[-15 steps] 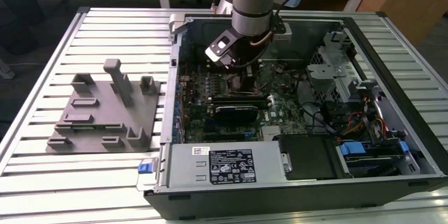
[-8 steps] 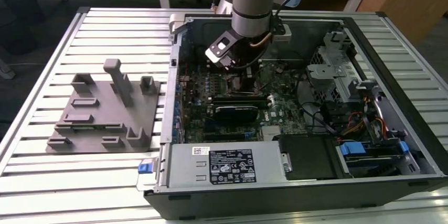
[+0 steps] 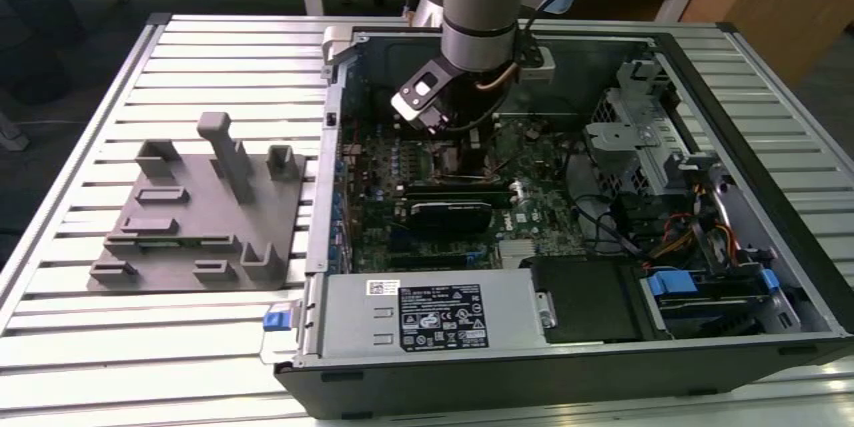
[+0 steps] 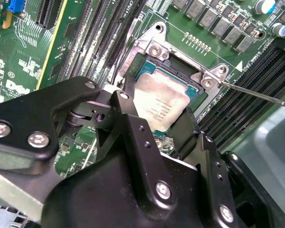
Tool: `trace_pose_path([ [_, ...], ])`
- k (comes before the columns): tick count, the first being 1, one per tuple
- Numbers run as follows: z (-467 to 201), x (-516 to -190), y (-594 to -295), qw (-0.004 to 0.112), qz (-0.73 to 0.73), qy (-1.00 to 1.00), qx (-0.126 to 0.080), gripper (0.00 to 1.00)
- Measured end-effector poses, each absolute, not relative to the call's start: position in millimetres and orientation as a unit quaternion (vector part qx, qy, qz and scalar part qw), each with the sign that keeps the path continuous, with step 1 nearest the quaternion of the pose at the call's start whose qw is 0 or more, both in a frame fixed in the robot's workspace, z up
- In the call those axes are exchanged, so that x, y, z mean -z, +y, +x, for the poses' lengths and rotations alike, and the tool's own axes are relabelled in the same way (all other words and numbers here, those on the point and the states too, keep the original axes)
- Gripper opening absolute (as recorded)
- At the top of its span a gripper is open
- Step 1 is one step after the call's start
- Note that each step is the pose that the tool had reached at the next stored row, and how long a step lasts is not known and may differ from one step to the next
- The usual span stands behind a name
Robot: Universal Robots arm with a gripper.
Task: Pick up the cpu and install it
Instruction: 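Place the cpu into insertion slot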
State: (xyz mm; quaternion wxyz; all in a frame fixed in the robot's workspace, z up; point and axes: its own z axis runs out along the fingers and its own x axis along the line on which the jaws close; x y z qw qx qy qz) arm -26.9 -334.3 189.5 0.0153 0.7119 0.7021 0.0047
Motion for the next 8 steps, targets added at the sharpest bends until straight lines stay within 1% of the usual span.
trace_pose_path([
  [8, -26.9, -188.7, -334.4, 0.015, 0.712, 0.702, -0.005, 0.55],
])
